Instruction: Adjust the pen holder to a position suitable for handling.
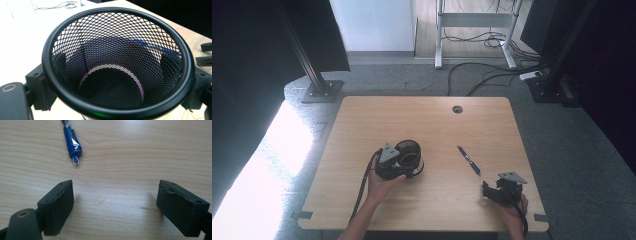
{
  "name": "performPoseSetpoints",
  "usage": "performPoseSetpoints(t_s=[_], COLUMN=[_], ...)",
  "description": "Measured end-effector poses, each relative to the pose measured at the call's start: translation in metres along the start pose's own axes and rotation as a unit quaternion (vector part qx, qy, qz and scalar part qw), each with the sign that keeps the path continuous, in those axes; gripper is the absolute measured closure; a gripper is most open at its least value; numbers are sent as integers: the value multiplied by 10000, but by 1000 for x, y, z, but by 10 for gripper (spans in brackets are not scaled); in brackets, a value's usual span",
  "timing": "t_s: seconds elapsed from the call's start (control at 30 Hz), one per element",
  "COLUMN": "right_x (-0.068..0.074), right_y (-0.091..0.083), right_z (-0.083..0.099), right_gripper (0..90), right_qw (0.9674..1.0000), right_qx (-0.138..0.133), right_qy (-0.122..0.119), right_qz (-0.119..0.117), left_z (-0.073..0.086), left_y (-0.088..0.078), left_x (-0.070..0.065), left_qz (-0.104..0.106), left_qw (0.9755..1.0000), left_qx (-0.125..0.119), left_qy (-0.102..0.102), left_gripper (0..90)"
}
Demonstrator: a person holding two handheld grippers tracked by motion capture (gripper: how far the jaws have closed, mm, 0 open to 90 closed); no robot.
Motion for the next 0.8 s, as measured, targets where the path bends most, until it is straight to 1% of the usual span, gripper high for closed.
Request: performPoseSetpoints(t_s=[0.13,0.33,0.63,0.8], right_x=[0,0,0,0], right_y=[0,0,0,0], right_z=[0,0,0,0], right_gripper=[138,138,138,138], right_qw=[10000,10000,10000,10000], right_qx=[-2,-2,-1,-2], right_qy=[1,2,2,2], right_qz=[10,8,7,8], left_z=[2,6,14,18], left_y=[8,17,40,48], left_x=[-5,-10,-13,-14], left_qz=[27,38,7,-9], left_qw=[9999,9999,9994,9992], left_qx=[92,165,339,399], left_qy=[37,26,-1,-2], left_gripper=[97,97,96,96])
Point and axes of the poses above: each handheld gripper's, and its own axes: y roughly forward along the jaws, z roughly out of its underside, x roughly to its left, the point moved 8 cm from there along y, roughly forward along the jaws, and after that the axes turned 9 degrees about -y, right-handed, at the moved point
